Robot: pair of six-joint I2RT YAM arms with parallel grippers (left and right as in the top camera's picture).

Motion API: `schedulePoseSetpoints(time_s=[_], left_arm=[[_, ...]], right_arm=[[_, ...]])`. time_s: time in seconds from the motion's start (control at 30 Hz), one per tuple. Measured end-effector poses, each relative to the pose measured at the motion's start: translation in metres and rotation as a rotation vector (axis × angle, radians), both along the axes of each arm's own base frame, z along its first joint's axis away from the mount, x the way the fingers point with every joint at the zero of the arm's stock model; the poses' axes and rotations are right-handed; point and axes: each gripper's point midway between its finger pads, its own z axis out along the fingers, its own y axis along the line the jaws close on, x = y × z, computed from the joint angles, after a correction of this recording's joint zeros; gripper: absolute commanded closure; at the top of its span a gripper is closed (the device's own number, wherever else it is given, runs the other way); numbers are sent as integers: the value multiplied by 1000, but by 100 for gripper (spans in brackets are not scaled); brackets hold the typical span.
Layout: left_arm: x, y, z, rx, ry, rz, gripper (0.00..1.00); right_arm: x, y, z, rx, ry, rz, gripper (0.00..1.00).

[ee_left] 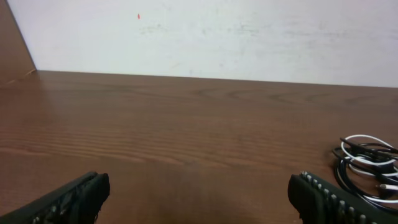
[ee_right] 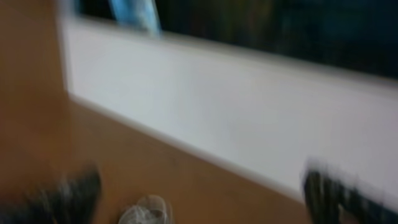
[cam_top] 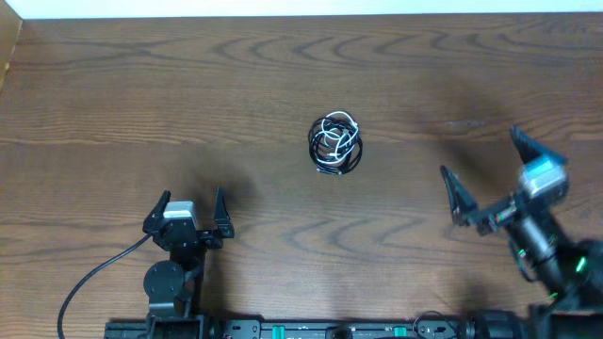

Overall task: Untangle cables
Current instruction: 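Reach the right gripper to the tangled white and black cable bundle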

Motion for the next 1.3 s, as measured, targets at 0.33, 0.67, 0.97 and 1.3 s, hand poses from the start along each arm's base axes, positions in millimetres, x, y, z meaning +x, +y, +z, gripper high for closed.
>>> schedulePoseSetpoints(time_s=[0.33, 0.67, 0.97, 1.3], left_arm=[[0, 0, 0, 0, 0, 0, 3], [0, 0, 0, 0, 0, 0, 3], [0, -7, 1, -50, -4, -33, 3], [-9, -55, 53, -252, -162, -323, 2]], right_arm=[[33, 24, -31, 102, 761, 161, 1], [34, 60, -85, 431, 1306, 288, 6], [39, 90, -141, 265, 1462, 41, 1], [61, 125, -179, 149, 1426, -98, 1]])
